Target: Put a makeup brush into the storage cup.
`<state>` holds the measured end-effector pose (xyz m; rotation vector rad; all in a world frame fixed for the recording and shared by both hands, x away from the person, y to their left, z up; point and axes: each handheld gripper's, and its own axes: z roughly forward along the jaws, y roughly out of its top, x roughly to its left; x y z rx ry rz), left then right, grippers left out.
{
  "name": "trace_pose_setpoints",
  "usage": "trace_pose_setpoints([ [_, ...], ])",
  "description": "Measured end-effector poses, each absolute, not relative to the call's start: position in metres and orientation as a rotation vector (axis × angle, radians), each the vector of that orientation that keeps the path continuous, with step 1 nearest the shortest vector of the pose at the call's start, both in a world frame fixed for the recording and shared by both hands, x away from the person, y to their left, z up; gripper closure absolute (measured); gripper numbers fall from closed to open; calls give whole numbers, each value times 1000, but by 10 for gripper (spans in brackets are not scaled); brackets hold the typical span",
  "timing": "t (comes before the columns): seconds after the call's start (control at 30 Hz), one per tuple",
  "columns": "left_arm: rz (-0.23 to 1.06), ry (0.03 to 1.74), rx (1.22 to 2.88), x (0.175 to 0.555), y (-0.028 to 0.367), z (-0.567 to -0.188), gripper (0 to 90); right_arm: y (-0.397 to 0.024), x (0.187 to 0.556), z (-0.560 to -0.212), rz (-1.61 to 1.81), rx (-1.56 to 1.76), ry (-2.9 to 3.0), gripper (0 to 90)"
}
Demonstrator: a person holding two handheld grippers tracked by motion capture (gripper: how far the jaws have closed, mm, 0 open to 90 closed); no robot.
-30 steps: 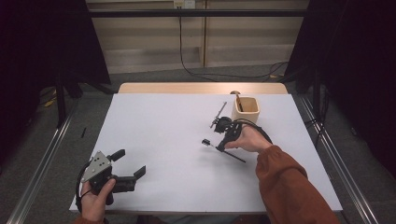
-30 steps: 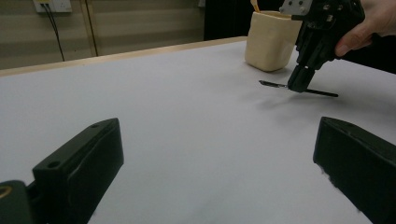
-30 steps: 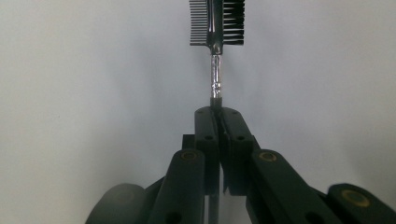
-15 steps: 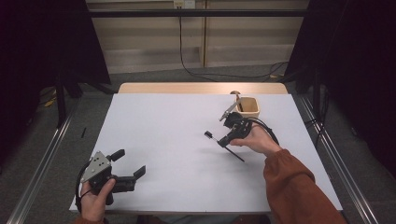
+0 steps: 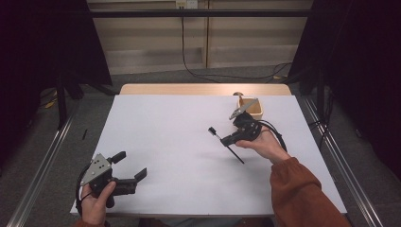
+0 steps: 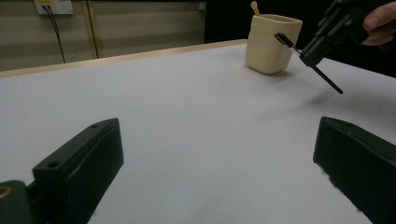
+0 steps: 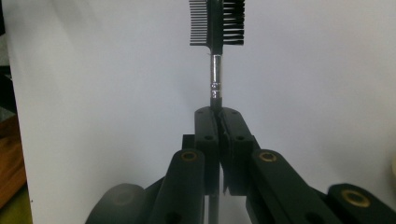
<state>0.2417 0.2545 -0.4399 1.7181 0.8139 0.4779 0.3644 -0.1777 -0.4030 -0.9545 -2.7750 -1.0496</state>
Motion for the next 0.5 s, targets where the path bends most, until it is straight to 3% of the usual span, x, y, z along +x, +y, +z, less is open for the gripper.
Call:
trace_pose_setpoints([
  [0.5, 476, 815, 1720, 242, 254, -440, 18, -195, 353, -393, -1341, -958, -2732, 864],
])
